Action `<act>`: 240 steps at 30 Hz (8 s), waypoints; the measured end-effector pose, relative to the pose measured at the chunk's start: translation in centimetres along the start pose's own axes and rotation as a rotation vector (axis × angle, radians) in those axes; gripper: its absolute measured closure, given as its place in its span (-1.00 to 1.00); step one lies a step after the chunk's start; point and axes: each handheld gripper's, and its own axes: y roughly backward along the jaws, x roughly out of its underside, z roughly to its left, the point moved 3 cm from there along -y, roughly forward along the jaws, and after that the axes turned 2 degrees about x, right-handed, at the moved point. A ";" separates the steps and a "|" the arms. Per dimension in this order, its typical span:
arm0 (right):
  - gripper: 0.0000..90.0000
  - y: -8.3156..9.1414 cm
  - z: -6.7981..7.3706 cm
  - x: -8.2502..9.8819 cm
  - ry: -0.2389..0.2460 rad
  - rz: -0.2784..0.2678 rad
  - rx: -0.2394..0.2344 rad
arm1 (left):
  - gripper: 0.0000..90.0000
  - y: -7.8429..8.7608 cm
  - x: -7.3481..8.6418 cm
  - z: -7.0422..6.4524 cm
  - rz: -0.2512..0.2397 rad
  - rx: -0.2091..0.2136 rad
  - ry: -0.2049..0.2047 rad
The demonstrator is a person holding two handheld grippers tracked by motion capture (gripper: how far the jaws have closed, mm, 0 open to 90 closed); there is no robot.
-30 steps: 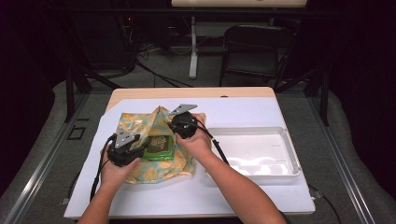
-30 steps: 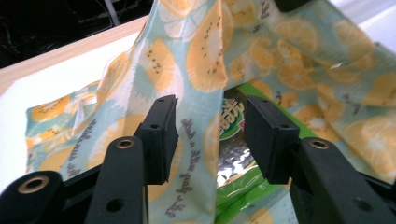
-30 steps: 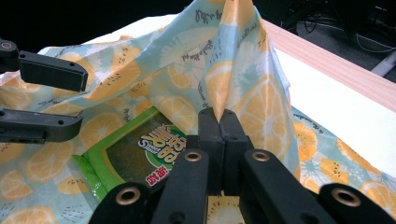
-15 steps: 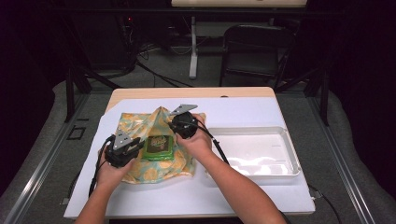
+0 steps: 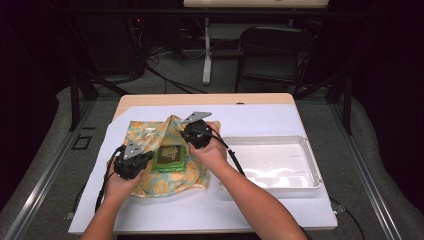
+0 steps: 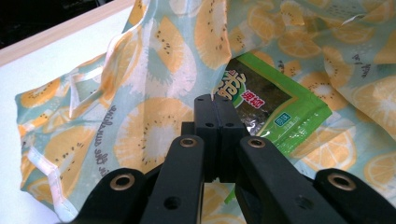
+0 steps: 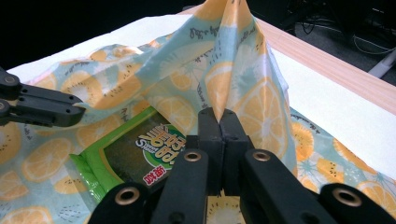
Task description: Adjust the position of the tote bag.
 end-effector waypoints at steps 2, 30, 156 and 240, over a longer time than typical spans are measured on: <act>1.00 0.0 0.0 0.0 0.000 -0.001 0.002 | 1.00 -0.2 0.0 -0.1 0.005 0.003 0.000; 1.00 3.8 2.5 -1.1 0.039 -0.056 0.003 | 1.00 -5.4 -1.6 2.1 0.050 -0.025 0.068; 0.61 -2.2 1.8 -0.9 0.141 0.146 0.025 | 0.27 -0.9 -0.6 4.7 -0.055 -0.126 0.229; 0.91 -11.3 -2.4 0.0 0.099 0.298 0.079 | 0.24 1.9 2.8 3.5 -0.026 -0.162 0.251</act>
